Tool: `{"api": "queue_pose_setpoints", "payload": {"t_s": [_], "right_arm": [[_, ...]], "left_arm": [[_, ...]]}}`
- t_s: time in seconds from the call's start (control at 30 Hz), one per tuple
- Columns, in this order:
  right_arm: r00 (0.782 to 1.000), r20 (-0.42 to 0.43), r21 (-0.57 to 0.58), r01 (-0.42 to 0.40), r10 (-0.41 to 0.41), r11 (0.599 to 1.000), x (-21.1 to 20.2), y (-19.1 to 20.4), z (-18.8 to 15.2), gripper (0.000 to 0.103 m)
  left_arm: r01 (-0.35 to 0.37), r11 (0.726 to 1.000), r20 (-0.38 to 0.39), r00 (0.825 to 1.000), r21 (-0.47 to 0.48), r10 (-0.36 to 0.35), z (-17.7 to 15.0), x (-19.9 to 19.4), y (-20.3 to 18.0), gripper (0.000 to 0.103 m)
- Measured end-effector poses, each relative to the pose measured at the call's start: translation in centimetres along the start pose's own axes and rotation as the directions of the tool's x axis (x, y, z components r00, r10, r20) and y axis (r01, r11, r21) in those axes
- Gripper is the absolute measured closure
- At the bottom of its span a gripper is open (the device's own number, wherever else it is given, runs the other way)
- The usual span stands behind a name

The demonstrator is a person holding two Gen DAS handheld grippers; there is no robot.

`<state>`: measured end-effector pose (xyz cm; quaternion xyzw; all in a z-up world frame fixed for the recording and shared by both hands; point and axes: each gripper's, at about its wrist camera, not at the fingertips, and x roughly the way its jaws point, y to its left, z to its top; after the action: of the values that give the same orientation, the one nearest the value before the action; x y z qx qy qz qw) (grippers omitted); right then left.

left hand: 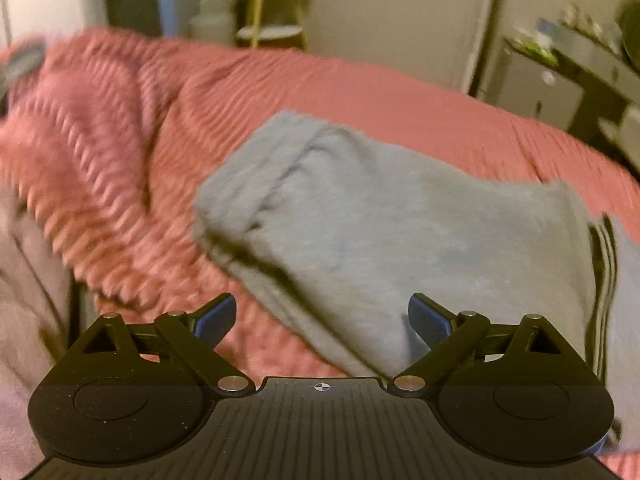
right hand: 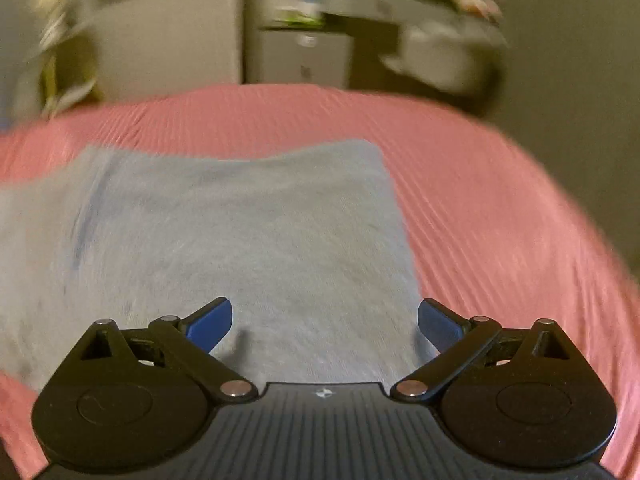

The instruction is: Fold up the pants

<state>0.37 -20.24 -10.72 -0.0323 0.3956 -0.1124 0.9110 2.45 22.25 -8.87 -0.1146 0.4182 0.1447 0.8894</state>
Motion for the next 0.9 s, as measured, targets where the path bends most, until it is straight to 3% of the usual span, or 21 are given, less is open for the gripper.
{"api": "queue_pose_setpoints", "payload": {"t_s": [0.07,0.13,0.17,0.2,0.23,0.27,0.37,0.5,0.57,0.73,0.9], "right_arm": [[0.999,-0.047,-0.144,0.019,-0.026,0.989,1.4,2.7,-0.4,0.004],[0.998,-0.027,-0.224,0.05,-0.058,0.973,1.6,4.4,-0.7,0.004],[1.0,-0.001,-0.236,0.003,-0.004,0.972,1.1,4.7,-0.7,0.004],[0.995,-0.001,-0.22,-0.101,0.103,0.97,0.7,4.6,-0.6,0.004],[0.973,0.0,-0.179,-0.227,0.231,0.957,0.4,4.2,-0.5,0.004],[0.958,0.03,-0.132,-0.279,0.285,0.951,0.1,3.6,-0.5,0.004],[0.985,0.091,-0.045,-0.145,0.149,0.988,0.4,2.3,-0.3,0.004],[0.996,0.004,0.112,-0.088,0.088,0.99,2.6,-0.1,-0.3,0.004],[0.995,-0.054,0.123,-0.079,0.086,0.989,3.7,0.4,-0.4,0.004],[0.991,-0.02,0.13,-0.128,0.131,0.983,3.8,0.8,-0.5,0.004],[0.988,-0.027,0.155,-0.148,0.154,0.977,4.4,0.5,-0.4,0.004]], "left_arm": [[0.048,0.996,-0.005,0.999,-0.08,-0.048,0.0,0.4,2.2,0.006],[0.055,0.988,-0.009,0.998,-0.147,-0.057,0.0,1.0,3.7,0.006],[0.059,0.983,-0.01,0.998,-0.176,-0.062,0.1,1.4,4.5,0.006],[0.08,0.976,-0.008,0.997,-0.2,-0.083,0.1,1.7,5.3,0.007],[0.105,0.97,-0.006,0.994,-0.218,-0.109,0.2,2.1,5.8,0.007],[0.129,0.963,-0.005,0.991,-0.236,-0.134,0.5,2.5,6.2,0.006],[0.187,0.946,0.009,0.981,-0.267,-0.192,0.6,3.3,6.9,0.007],[0.174,0.947,-0.025,0.982,-0.272,-0.188,1.2,5.3,7.0,0.006],[0.16,0.952,-0.044,0.983,-0.26,-0.177,1.2,5.9,6.9,0.005],[0.184,0.944,-0.029,0.979,-0.272,-0.2,1.3,6.6,7.2,0.003],[0.271,0.908,0.053,0.962,-0.319,-0.268,1.3,7.2,8.7,0.008]]}}
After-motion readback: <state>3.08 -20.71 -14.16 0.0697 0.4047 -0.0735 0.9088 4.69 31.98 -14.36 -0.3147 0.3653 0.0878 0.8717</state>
